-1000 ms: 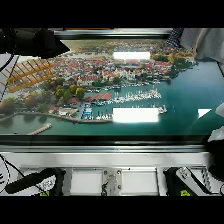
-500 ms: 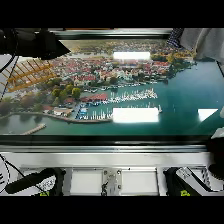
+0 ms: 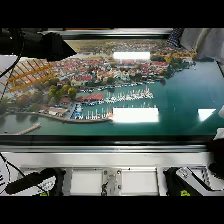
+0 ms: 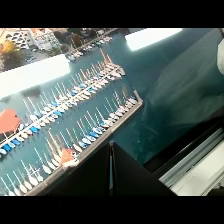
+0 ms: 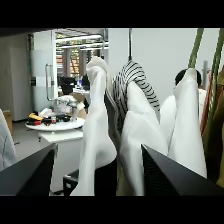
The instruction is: Fold the clothes and pants, and hang the long-sleeved shirts on hangers.
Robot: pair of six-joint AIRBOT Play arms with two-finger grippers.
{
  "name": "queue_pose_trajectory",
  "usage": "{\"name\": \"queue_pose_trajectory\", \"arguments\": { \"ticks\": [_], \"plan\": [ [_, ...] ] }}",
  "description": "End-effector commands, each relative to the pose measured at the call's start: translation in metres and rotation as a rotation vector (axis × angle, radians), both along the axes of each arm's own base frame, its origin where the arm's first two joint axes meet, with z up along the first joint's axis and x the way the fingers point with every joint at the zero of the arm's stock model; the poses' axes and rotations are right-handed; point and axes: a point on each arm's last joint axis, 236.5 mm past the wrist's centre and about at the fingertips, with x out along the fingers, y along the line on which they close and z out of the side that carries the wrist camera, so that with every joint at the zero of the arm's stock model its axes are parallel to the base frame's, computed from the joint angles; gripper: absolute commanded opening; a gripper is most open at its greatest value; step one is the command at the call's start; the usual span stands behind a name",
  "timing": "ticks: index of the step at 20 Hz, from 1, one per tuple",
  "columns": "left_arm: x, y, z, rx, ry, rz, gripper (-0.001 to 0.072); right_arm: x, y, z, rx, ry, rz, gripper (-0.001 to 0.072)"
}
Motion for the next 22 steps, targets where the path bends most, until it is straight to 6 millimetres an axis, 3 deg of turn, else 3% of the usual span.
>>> {"name": "queue_pose_trajectory", "arguments": {
  "ticks": [1,5,8,10,14,17,19,22],
  "plan": [
    [0.0,-0.001,0.0,0.0,0.0,-0.002,0.0015,0.0,0.027,0.018,-0.044,0.004,0.052,0.0586],
    [0.0,-0.001,0.0,0.001,-0.002,-0.004,0.0015,0.018,0.099,0.04,-0.12,0.055,0.26,0.0586],
    [0.001,-0.001,-0.002,-0.002,0.001,0.0,0.0015,0.057,0.168,0.025,-0.088,0.113,0.608,0.0585],
    [0.004,-0.001,-0.015,-0.013,0.024,0.02,0.0014,0.082,0.212,0.004,-0.075,0.171,0.828,0.0585],
    [0.008,0.003,-0.05,-0.064,0.05,0.106,0.0015,0.125,0.314,-0.054,-0.029,0.346,1.233,0.0581],
    [-0.001,0.006,-0.079,-0.067,0.097,0.136,0.0014,0.153,0.393,-0.128,0.024,0.627,1.403,0.058],
    [-0.01,0.008,-0.097,-0.061,0.135,0.141,0.0014,0.155,0.454,-0.181,0.058,0.795,1.519,0.058],
    [-0.018,0.01,-0.112,-0.07,0.151,0.162,0.0015,0.131,0.551,-0.25,0.143,0.971,1.756,0.058]
  ]
}}
